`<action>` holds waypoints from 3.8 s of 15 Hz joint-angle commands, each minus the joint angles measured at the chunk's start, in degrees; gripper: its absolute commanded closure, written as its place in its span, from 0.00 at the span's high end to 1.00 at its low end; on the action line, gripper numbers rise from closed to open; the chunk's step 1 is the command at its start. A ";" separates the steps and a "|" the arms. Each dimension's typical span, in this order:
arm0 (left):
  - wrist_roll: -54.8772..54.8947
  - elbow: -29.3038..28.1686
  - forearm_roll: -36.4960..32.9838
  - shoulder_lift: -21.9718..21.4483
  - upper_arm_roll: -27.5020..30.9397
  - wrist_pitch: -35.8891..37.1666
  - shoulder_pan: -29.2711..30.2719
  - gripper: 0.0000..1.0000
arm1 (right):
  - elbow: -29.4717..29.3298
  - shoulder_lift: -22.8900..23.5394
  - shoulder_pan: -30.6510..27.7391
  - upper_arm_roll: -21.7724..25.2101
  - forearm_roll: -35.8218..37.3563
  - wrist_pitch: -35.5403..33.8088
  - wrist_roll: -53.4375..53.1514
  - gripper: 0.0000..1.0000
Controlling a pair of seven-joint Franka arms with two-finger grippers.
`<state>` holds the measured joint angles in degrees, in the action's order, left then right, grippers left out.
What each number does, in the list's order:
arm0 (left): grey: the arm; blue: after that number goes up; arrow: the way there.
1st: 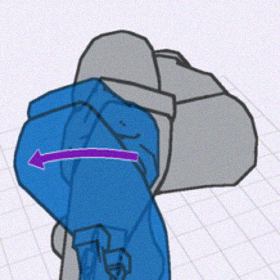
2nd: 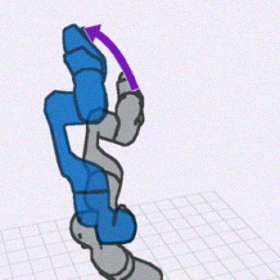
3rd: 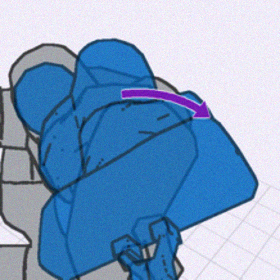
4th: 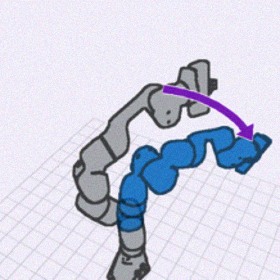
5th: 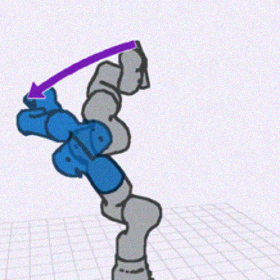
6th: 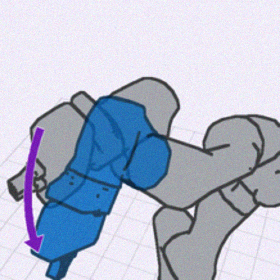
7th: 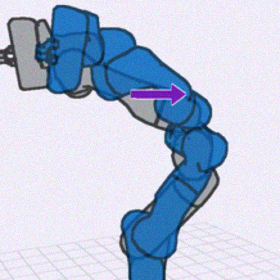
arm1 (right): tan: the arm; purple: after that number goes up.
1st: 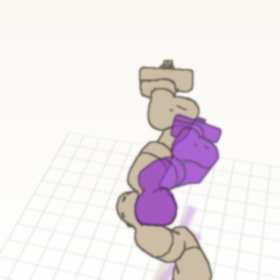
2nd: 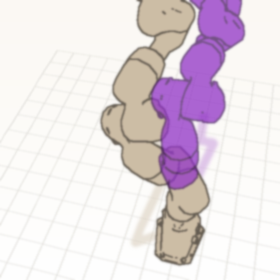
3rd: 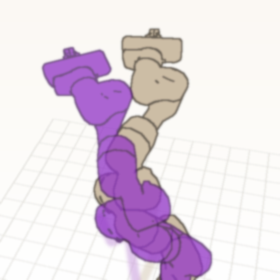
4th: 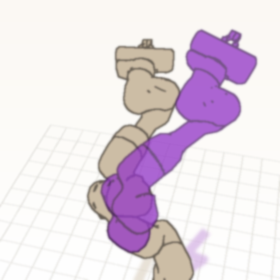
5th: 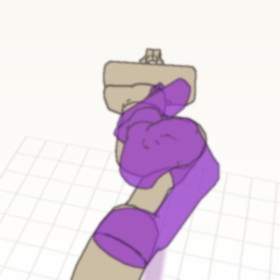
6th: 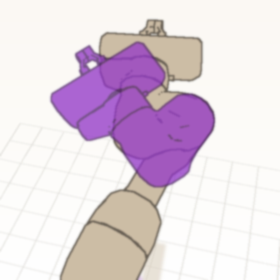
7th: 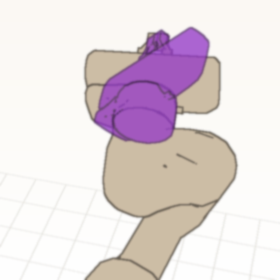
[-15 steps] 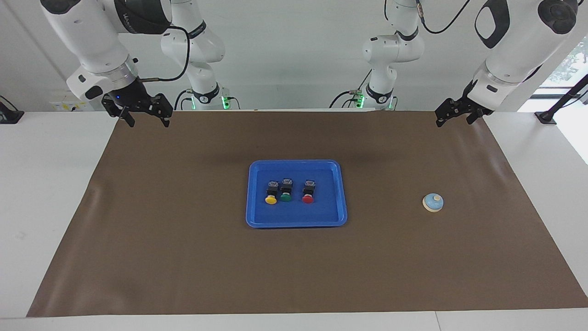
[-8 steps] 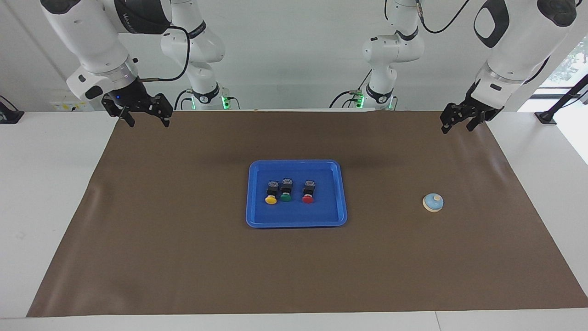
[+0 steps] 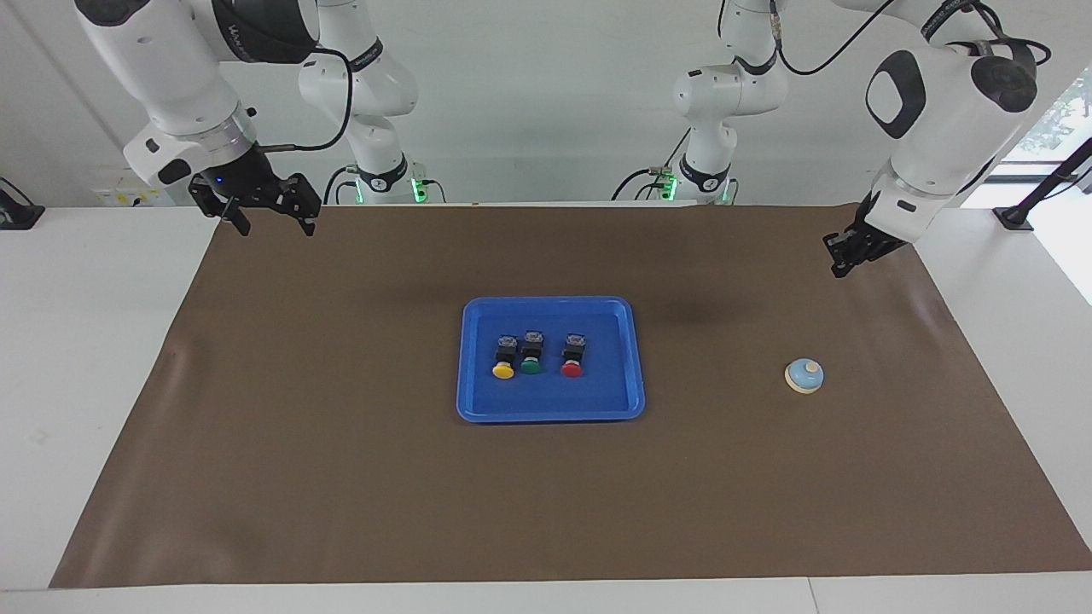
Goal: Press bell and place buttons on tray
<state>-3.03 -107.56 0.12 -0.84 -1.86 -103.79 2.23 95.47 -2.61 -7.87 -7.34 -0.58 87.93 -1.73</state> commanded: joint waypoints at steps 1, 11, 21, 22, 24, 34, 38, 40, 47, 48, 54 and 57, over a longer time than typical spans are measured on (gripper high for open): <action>0.31 -1.07 -1.00 4.69 -0.16 -7.10 0.32 0.00 | 0.51 -0.82 -0.75 -0.30 -0.82 -0.39 0.85 1.00; 0.66 -2.92 -1.08 16.91 -0.16 -26.44 0.67 0.00 | 0.51 -0.82 -0.75 -0.30 -0.82 -0.39 0.85 1.00; 2.07 4.79 -1.61 18.86 -0.07 -13.42 0.40 0.00 | 0.51 -0.82 -0.75 -0.30 -0.82 -0.39 0.85 1.00; 1.98 7.78 -1.61 17.99 -0.07 -8.06 0.32 0.00 | 0.51 -0.82 -0.75 -0.30 -0.82 -0.39 0.85 1.00; 1.98 10.09 -1.61 15.71 -0.07 -1.96 0.23 0.14 | 0.51 -0.82 -0.75 -0.30 -0.82 -0.39 0.85 1.00; 2.07 9.74 -1.87 2.51 -0.16 14.49 -0.12 1.00 | 0.51 -0.82 -0.75 -0.30 -0.82 -0.39 0.85 1.00; 2.33 9.30 -2.67 2.24 -0.16 14.59 -2.06 1.00 | 0.51 -0.82 -0.75 -0.30 -0.82 -0.39 0.85 1.00; 2.59 11.04 -2.49 3.38 -0.33 13.45 -2.32 1.00 | 0.51 -0.73 -0.75 -0.30 -0.82 -0.39 0.85 1.00; 2.16 16.24 -1.61 5.67 -0.07 16.61 -1.79 1.00 | 0.51 -0.82 -0.75 -0.30 -0.82 -0.48 0.85 1.00; 2.07 16.76 -1.61 5.67 -0.07 16.52 -1.88 1.00 | 0.51 -0.82 -0.75 -0.30 -0.82 -0.39 0.85 1.00; 1.98 15.63 -1.79 4.79 -0.07 15.82 -2.23 1.00 | 0.51 -0.82 -0.49 -0.22 -0.82 -0.48 0.85 1.00; 1.98 15.54 -1.79 4.79 -0.07 15.82 -1.71 1.00 | 0.51 -0.82 3.45 0.66 -0.82 -0.39 0.85 1.00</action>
<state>-1.19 -92.94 -0.89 3.79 -2.11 -89.09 0.43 95.47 -2.61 -7.08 -7.29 -0.64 87.93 -1.73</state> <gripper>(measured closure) 0.000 0.000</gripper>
